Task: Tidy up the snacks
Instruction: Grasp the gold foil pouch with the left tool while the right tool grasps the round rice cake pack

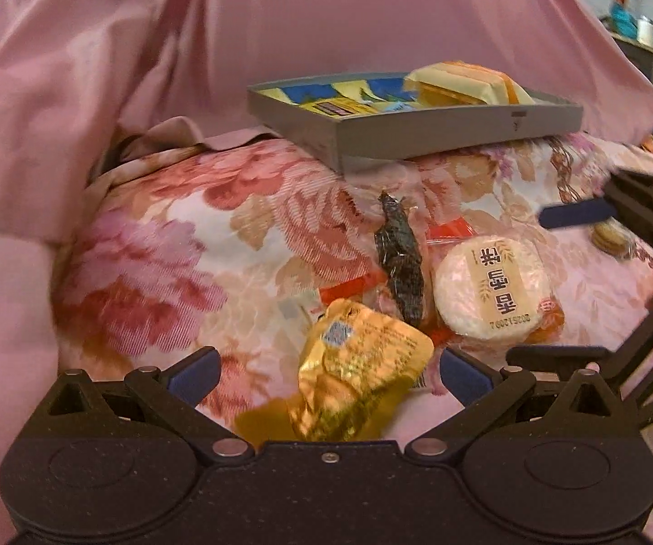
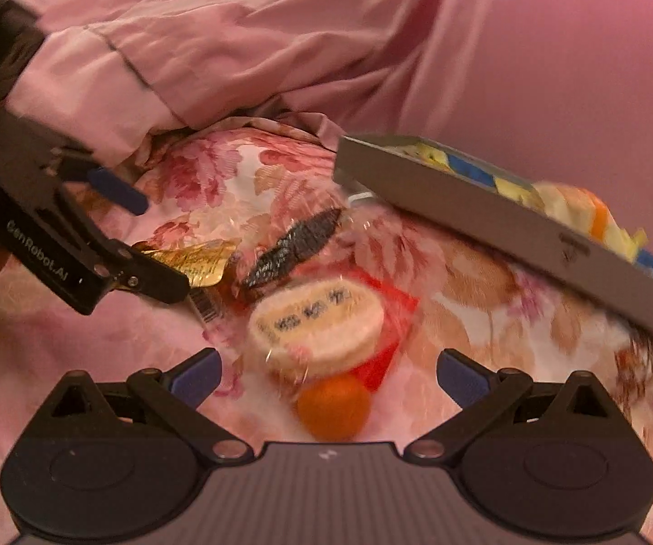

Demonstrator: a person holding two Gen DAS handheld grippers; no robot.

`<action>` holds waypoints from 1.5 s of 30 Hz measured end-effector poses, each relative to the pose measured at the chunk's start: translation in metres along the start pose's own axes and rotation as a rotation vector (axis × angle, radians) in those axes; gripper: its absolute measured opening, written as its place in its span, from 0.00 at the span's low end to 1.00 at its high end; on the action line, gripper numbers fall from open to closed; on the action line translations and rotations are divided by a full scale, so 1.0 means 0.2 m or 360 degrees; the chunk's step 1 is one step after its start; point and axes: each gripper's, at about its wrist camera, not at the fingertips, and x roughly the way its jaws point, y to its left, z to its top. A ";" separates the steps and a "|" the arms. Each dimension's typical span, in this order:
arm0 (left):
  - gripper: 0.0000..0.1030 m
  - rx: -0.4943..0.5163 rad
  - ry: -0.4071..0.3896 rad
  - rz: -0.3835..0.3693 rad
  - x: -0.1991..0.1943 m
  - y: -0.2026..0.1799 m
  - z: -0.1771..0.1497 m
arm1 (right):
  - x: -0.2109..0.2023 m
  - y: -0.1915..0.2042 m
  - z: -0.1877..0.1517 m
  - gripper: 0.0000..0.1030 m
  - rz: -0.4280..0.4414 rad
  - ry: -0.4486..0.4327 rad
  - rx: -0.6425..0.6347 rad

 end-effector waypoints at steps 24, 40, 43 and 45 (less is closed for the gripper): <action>0.71 0.0154 0.0270 -0.0325 0.13 0.03 0.02 | 0.26 -0.03 0.08 0.88 0.0297 0.0056 -0.0345; 0.55 -0.0222 0.0336 -0.0295 -0.02 -0.12 -0.02 | 0.05 -0.04 -0.02 0.75 0.0209 0.0034 -0.0196; 0.55 -0.0228 0.0342 -0.0281 -0.06 -0.19 -0.04 | -0.02 -0.05 -0.07 0.74 0.0177 0.0032 -0.0133; 0.55 -0.0229 0.0330 -0.0265 -0.08 -0.23 -0.05 | -0.07 -0.06 -0.10 0.74 0.0161 0.0027 -0.0087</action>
